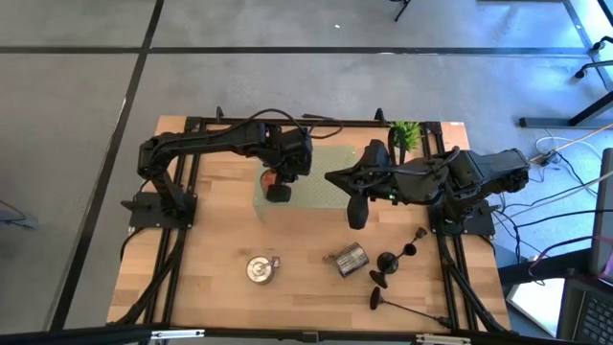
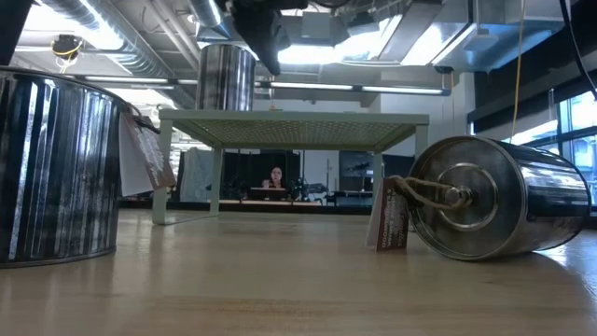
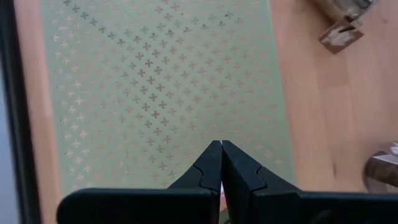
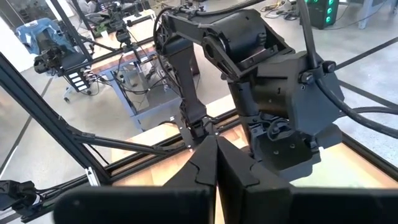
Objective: Pick & Place candle stick holders
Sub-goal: Put the top candle holder on the shelf
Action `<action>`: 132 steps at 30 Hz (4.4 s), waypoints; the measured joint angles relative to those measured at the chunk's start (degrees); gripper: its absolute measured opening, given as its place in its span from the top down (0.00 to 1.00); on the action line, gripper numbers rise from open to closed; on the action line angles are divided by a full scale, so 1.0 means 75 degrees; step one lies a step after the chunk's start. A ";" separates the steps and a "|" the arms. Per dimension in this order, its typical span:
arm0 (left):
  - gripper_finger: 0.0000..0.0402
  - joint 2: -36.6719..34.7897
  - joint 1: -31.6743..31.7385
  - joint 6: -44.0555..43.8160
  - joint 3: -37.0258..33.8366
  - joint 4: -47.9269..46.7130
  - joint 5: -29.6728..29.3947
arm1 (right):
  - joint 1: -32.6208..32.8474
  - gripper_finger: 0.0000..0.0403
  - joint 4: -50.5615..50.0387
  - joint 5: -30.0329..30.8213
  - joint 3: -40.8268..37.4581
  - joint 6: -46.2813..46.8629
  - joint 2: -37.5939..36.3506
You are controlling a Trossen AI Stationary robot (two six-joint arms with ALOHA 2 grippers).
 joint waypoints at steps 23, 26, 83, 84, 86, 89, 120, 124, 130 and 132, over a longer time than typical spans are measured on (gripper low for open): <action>1.00 -0.2685 0.1574 -0.4129 -0.1953 -0.0499 -0.1082 | 0.0000 0.99 0.0154 0.0006 0.0003 -0.0108 0.0000; 1.00 -0.3255 0.1767 -0.4804 -0.2869 -0.0306 -0.0726 | 0.0000 0.99 0.0154 0.0034 0.0003 -0.0113 0.0000; 1.00 -0.4419 0.1314 -0.7314 -0.6738 0.3189 0.0850 | -0.0003 0.99 0.0163 0.0050 0.0003 -0.0114 0.0000; 1.00 -0.4419 0.1314 -0.7332 -0.6738 0.3191 0.0864 | -0.0003 0.99 0.0161 0.0050 0.0003 -0.0114 0.0000; 1.00 -0.4444 0.1314 -0.7350 -0.6738 0.3189 0.0873 | -0.0001 0.99 0.0160 0.0050 0.0003 -0.0117 0.0000; 1.00 -0.4454 0.1311 -0.7415 -0.6738 0.3183 0.0958 | -0.0003 0.99 0.0160 0.0050 0.0003 -0.0137 0.0000; 1.00 -0.4794 0.0414 -0.8396 -0.6738 0.2319 -0.0215 | -0.0015 0.99 0.0166 0.0056 0.0003 -0.0195 0.0000; 1.00 -0.5413 0.0414 -0.8440 -0.6738 0.2303 -0.0886 | -0.0015 0.99 0.0165 -0.0008 0.0003 -0.0198 0.0000; 1.00 -0.6414 0.0341 -0.8654 -0.6738 0.2343 -0.1203 | -0.0014 0.99 0.0146 -0.0557 0.0000 -0.0227 -0.0018; 1.00 -0.6671 0.0111 -0.8890 -0.6738 0.2348 -0.1212 | -0.0012 0.99 0.0141 -0.0880 0.0000 -0.0227 -0.0060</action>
